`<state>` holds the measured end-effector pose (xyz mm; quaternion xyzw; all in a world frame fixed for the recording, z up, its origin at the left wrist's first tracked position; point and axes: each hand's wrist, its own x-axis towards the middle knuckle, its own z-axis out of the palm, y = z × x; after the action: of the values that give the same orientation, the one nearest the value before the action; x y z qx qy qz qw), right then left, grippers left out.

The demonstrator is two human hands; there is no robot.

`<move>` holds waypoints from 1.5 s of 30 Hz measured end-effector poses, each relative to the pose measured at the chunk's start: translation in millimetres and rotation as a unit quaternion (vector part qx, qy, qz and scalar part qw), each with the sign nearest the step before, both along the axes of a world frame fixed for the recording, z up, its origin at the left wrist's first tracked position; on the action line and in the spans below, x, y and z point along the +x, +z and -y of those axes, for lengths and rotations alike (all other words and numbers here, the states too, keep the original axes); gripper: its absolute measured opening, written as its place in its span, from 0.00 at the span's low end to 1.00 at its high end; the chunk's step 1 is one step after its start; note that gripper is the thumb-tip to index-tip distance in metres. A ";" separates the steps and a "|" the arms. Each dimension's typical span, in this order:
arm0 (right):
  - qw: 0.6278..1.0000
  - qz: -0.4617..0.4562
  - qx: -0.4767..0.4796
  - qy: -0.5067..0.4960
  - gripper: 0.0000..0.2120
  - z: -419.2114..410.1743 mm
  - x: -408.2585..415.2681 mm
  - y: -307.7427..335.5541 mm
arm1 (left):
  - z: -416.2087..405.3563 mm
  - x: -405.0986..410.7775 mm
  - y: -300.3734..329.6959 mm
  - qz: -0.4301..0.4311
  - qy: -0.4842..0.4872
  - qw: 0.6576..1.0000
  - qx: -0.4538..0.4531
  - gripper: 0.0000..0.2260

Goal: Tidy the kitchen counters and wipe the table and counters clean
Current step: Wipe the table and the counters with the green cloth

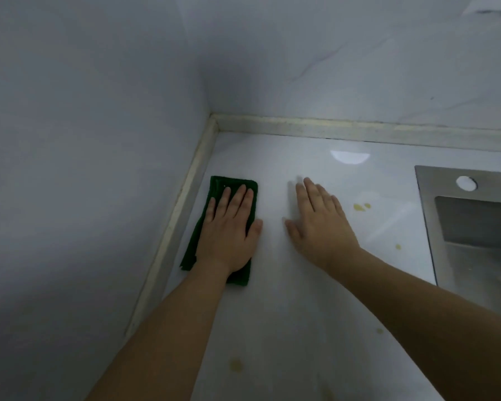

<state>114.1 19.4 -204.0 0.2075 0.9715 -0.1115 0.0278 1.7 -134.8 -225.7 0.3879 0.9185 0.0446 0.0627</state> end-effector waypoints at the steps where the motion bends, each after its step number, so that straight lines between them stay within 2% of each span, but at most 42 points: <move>1: 1.000 0.012 -0.001 0.005 0.33 6.2 8.5 3.6 | 0.9 0.6 2.0 0.000 -0.001 1.000 -0.003 0.30; 5: 1.000 0.022 0.002 0.009 0.31 17.0 31.7 -0.1 | 0.4 -0.1 4.3 -0.001 0.000 1.000 -0.006 0.30; 8: 1.000 0.002 -0.001 0.006 0.36 23.3 43.7 -17.0 | 1.7 1.4 3.7 -0.004 -0.002 1.000 -0.001 0.29; 14: 0.999 -0.053 -0.008 -0.006 0.33 22.1 42.4 -30.3 | 2.0 -2.7 -0.3 -0.013 -0.002 1.000 0.004 0.27; 19: 0.998 -0.058 -0.014 -0.010 0.29 21.1 44.6 -30.4 | 4.0 0.6 -1.6 -0.005 -0.005 1.000 0.000 0.27; 23: 0.998 -0.062 -0.006 -0.008 0.30 21.3 44.6 -30.7 | 14.0 10.1 -3.8 -0.001 -0.007 1.000 -0.001 0.27; 35: 0.996 -0.082 -0.019 -0.019 0.26 21.8 46.1 -32.1 | 59.7 56.6 -3.9 -0.003 -0.008 1.000 -0.005 0.29; 45: 0.996 -0.086 -0.020 -0.021 0.25 23.5 46.2 -28.5 | 127.7 127.8 -5.1 0.004 -0.008 1.000 0.000 0.29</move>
<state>160.4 -4.1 -232.6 0.2171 0.9633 -0.1485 -0.0537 129.5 -262.5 -230.8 0.3948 0.9152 0.0459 0.0663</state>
